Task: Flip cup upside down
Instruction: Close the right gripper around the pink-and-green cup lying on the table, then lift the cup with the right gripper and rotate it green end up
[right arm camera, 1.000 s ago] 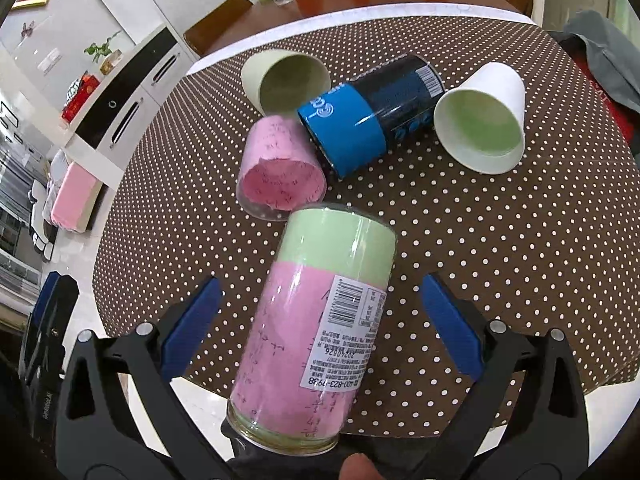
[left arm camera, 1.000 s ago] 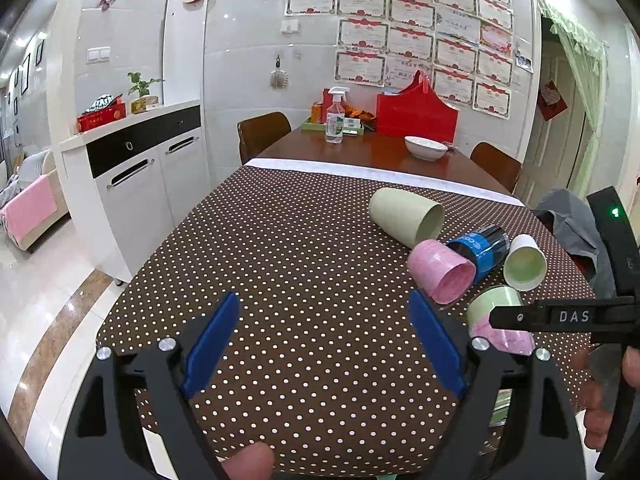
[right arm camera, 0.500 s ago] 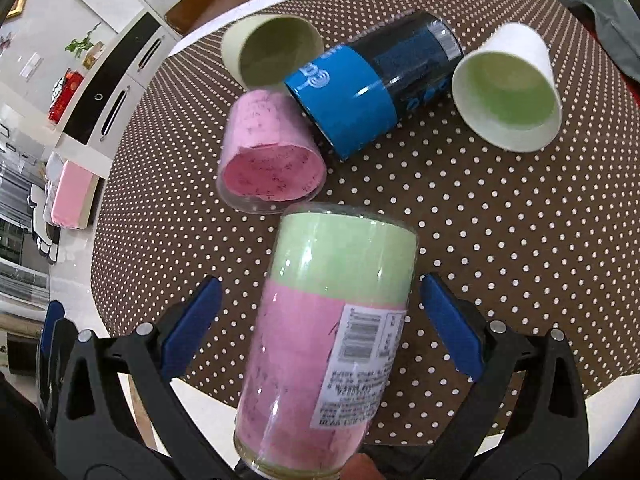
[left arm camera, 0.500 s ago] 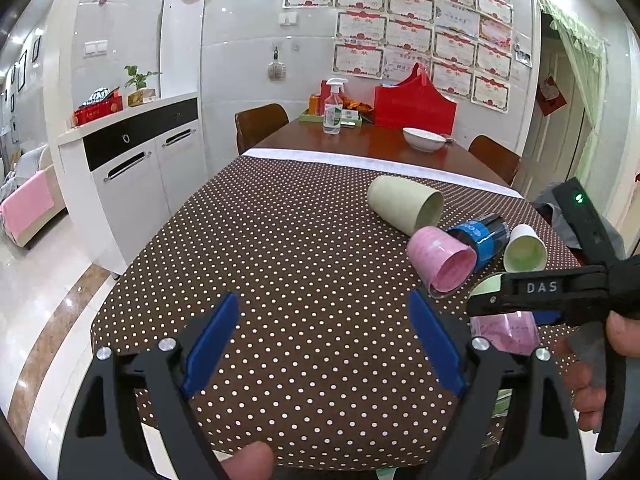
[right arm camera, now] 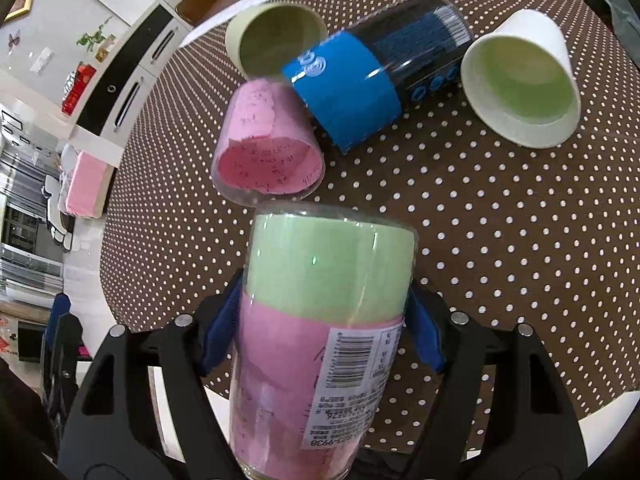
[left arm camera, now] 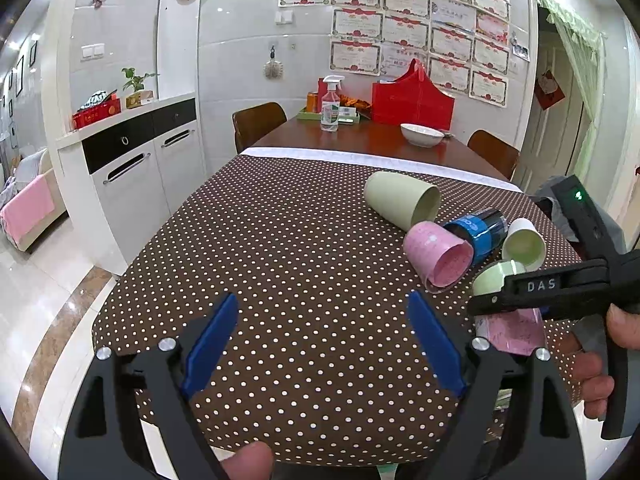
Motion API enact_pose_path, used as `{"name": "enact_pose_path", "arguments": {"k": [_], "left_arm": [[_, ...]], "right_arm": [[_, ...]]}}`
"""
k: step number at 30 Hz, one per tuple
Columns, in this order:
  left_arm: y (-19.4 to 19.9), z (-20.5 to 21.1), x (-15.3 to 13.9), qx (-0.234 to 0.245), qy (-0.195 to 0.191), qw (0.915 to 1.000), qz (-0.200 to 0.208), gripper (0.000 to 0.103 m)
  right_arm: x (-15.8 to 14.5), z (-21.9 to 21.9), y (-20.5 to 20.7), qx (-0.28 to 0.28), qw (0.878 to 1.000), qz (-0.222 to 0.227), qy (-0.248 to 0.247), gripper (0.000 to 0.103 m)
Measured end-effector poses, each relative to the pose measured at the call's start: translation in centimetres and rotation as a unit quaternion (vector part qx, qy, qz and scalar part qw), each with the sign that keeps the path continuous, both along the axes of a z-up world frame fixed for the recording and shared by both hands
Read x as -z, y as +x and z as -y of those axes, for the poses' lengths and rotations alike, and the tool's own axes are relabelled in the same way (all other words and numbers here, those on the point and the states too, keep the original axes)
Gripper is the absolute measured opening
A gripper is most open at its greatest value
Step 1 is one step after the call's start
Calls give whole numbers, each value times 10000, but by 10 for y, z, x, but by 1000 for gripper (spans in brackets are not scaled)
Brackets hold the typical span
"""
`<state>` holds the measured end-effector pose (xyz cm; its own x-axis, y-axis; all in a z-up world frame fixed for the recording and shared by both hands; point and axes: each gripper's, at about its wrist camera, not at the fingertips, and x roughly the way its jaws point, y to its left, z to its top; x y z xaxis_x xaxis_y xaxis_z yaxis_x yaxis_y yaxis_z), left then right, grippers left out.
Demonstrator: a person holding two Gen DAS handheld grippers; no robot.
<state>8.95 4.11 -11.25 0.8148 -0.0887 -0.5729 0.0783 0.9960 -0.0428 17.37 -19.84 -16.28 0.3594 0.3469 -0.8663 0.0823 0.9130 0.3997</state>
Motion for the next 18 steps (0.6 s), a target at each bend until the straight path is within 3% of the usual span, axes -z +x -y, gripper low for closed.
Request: {"name": "enact_pose_path", "arguments": {"k": [11,18], "left_arm": [[-4,12,-6,39,80,9999,57,85],[-6,13,-11,9,115,9999,108,85]], "right_arm": [[-18,28,-23,295,9933,740,833,70],[-41,47,-40,536,9846,1469,781,69]]}}
